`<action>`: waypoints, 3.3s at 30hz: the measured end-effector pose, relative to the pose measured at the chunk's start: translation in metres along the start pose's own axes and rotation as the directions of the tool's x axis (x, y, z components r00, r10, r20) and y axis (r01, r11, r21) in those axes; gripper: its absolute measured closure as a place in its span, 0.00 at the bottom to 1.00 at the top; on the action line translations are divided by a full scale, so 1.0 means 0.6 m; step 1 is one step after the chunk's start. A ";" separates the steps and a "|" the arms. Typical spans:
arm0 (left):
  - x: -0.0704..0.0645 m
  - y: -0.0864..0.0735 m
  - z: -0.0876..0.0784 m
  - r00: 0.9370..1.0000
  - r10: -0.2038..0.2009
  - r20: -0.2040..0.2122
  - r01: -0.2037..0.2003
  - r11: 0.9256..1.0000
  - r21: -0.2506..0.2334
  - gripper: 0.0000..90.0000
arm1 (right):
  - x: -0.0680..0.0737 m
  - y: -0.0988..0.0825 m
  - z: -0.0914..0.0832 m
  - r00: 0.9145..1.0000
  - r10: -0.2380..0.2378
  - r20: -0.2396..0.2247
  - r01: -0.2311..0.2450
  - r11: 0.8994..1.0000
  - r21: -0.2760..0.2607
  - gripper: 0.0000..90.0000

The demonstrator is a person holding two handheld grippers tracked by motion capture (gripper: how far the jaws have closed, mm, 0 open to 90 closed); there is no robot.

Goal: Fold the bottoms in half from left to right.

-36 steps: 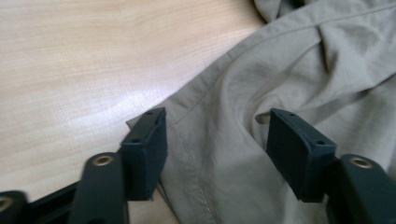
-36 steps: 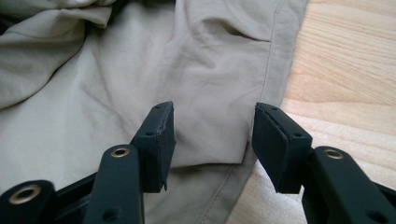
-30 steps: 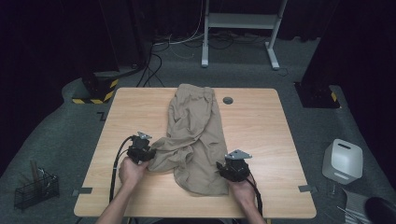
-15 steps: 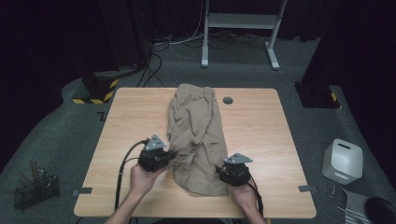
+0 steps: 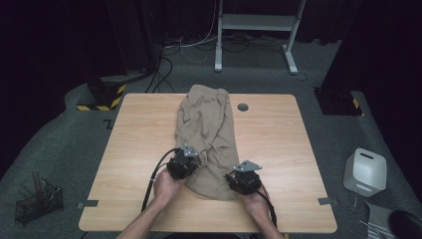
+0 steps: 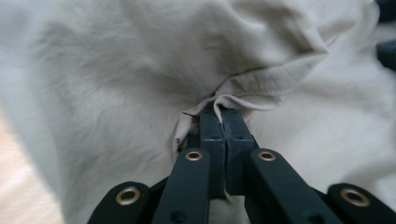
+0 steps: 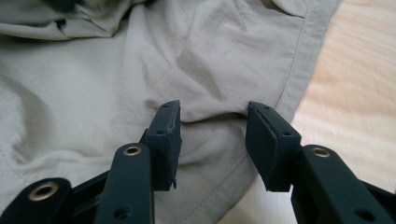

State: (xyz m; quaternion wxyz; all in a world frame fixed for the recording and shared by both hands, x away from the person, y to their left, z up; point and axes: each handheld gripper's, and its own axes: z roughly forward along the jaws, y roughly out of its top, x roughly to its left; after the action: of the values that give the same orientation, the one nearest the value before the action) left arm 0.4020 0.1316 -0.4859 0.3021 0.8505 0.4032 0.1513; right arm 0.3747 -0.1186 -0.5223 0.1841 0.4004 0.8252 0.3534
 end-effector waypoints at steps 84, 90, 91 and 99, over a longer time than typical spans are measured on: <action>0.040 -0.057 -0.039 0.983 -0.161 0.085 0.168 0.983 -0.076 0.97 | -0.008 0.023 -0.074 0.995 -0.061 -0.073 0.055 0.996 -0.073 1.00; 0.070 -0.102 -0.047 0.970 -0.234 0.059 0.236 0.971 -0.035 0.96 | -0.015 -0.017 -0.074 0.996 -0.044 -0.079 0.041 0.999 -0.036 1.00; 0.069 -0.105 -0.049 0.970 -0.238 0.052 0.240 0.970 -0.038 0.95 | -0.014 -0.022 -0.073 0.996 -0.041 -0.081 0.039 0.999 -0.027 1.00; 0.016 -0.081 -0.058 0.994 -0.081 0.077 0.088 0.992 -0.090 0.53 | -0.009 0.003 -0.077 0.996 0.008 -0.091 -0.015 0.996 -0.086 0.73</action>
State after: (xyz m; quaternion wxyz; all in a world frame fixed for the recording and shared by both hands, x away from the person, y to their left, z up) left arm 0.3617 0.1767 -0.4897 0.3622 0.8224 0.4202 0.1260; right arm 0.3520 -0.1423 -0.4898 0.1619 0.3803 0.8142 0.4078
